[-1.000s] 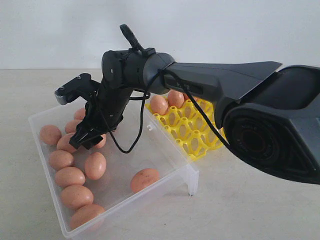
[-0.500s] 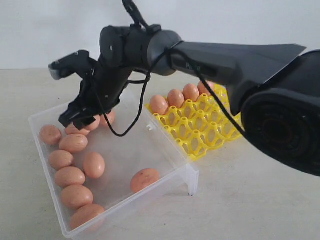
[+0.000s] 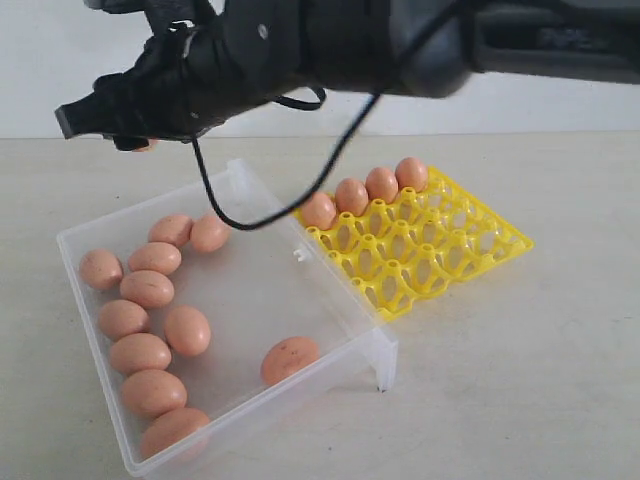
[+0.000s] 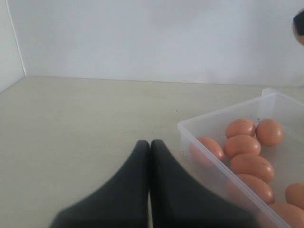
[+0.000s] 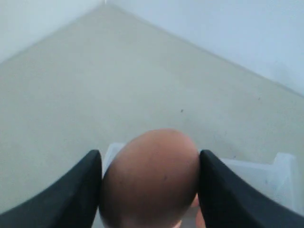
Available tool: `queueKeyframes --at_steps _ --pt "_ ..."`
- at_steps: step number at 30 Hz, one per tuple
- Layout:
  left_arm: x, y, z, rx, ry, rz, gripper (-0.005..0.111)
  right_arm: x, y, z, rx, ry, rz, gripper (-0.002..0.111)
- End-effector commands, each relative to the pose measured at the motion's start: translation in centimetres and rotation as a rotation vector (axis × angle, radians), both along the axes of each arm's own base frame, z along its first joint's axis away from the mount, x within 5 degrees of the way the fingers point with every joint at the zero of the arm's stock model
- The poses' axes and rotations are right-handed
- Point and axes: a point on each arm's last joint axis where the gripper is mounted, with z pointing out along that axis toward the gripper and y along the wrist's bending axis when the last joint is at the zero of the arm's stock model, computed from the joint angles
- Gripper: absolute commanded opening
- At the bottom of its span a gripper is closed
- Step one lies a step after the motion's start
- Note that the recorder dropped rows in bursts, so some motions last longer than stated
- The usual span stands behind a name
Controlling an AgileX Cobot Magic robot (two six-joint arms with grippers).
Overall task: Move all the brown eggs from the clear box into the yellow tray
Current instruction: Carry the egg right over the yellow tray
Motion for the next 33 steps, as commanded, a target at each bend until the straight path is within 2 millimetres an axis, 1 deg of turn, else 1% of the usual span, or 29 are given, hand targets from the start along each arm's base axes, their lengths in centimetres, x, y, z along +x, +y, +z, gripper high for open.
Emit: queueKeyframes --at_steps 1,3,4,6,9,11,12,13,14,16,17,18,19,21,22,23,25,30,33 --pt "0.0 0.0 0.2 -0.004 -0.008 -0.004 -0.004 -3.1 -5.2 0.8 0.196 -0.216 -0.135 0.0" --pt "0.0 0.0 0.2 -0.004 -0.008 -0.004 -0.004 -3.7 -8.3 0.0 0.275 -0.254 -0.252 0.0" --pt "0.0 0.0 0.2 -0.004 -0.008 -0.004 -0.004 -3.7 -9.6 -0.3 0.302 -0.267 -0.307 0.0" --pt "0.0 0.0 0.2 -0.004 -0.008 -0.004 -0.004 -3.4 -12.7 -1.5 0.355 -0.285 -0.473 0.0" --pt "0.0 0.0 0.2 -0.004 -0.008 -0.004 -0.004 -2.1 -16.9 -3.5 0.402 -0.269 -0.743 0.0" --pt "0.0 0.0 0.2 -0.004 -0.008 -0.004 -0.004 -0.5 -19.1 -4.7 0.341 -0.23 -0.794 0.0" --pt "0.0 0.0 0.2 -0.004 -0.008 -0.004 -0.004 0.4 -19.8 -5.4 0.288 -0.202 -0.755 0.0" --pt "0.0 0.0 0.2 -0.004 -0.008 -0.004 -0.004 1.3 -20.5 -6.2 0.222 -0.17 -0.675 0.0" --pt "0.0 0.0 0.2 -0.004 -0.008 -0.004 -0.004 1.9 -20.9 -6.8 0.196 -0.124 -0.613 0.0" --pt "0.0 0.0 0.2 -0.004 -0.008 -0.004 -0.004 3.0 -21.6 -7.9 0.109 -0.074 -0.411 0.0" --pt "0.0 0.0 0.2 -0.004 -0.008 -0.004 -0.004 3.0 -21.6 -8.3 0.052 -0.082 -0.273 0.0" --pt "0.0 0.0 0.2 -0.004 -0.008 -0.004 -0.004 3.1 -22.0 -8.7 0.086 -0.039 -0.155 0.0" --pt "0.0 0.0 0.2 -0.004 -0.008 -0.004 -0.004 2.9 -22.0 -8.9 0.067 -0.027 -0.01 0.0" --pt "0.0 0.0 0.2 -0.004 -0.008 -0.004 -0.004 2.5 -22.4 -9.0 0.111 0.034 0.219 0.0" --pt "0.0 0.0 0.2 -0.004 -0.008 -0.004 -0.004 2.4 -22.5 -8.9 0.133 0.041 0.289 0.0" --pt "0.0 0.0 0.2 -0.004 -0.008 -0.004 -0.004 2.3 -22.5 -9.1 0.135 0.042 0.327 0.0" --pt "0.0 0.0 0.2 -0.004 -0.008 -0.004 -0.004 2.5 -22.6 -9.6 0.128 0.046 0.331 0.0" --pt "0.0 0.0 0.2 -0.004 -0.008 -0.004 -0.004 3.8 -22.9 -10.5 0.091 0.002 0.218 0.0" --pt "0.0 0.0 0.2 -0.004 -0.008 -0.004 -0.004 4.7 -23.0 -10.8 0.111 -0.048 0.161 0.0"
